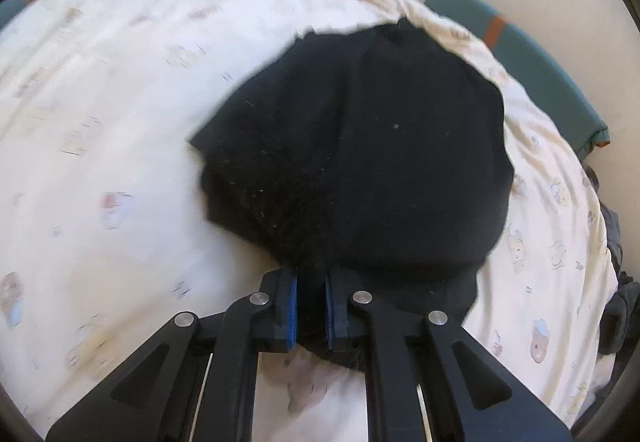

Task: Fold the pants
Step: 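Reach the right tool to the black pants and close on their edge, then lift the black pants with the right tool and pull them toward the bed edge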

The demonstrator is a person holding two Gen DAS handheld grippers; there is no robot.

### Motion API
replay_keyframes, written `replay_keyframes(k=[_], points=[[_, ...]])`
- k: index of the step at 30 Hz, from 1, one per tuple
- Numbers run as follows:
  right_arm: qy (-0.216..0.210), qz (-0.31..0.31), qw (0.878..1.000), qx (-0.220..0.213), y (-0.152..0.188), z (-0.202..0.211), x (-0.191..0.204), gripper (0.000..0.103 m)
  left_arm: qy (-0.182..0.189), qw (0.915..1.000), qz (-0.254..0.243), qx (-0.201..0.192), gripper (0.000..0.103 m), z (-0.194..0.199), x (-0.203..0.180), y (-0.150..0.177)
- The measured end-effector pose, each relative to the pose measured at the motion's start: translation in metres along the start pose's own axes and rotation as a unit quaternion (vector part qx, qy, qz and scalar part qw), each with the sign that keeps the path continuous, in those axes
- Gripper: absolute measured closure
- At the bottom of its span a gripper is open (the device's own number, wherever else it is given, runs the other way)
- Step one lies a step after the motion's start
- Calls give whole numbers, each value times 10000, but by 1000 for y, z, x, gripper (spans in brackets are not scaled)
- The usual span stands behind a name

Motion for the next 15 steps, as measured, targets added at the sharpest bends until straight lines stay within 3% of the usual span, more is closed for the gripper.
replay_keyframes(k=[4, 10, 15], points=[[-350, -128, 9986, -368, 8, 47, 8, 93, -4, 9998, 175, -39, 0, 29, 24, 6], [-1000, -175, 9916, -805, 20, 137, 54, 93, 37, 9987, 489, -124, 0, 77, 58, 23], [-1808, 432, 9755, -1180, 49, 230, 142, 93, 97, 9960, 879, -101, 0, 110, 90, 48]])
Point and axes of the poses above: each gripper's, at about its wrist camera, not at the fingertips, and z roughly against the way its jaws point, x to its left, y to its underside, the point moved 8 cm from there along -z, roughly the way its jaws point, and after that the axes turned 5 degrees about -y, right-handed, at the moved point
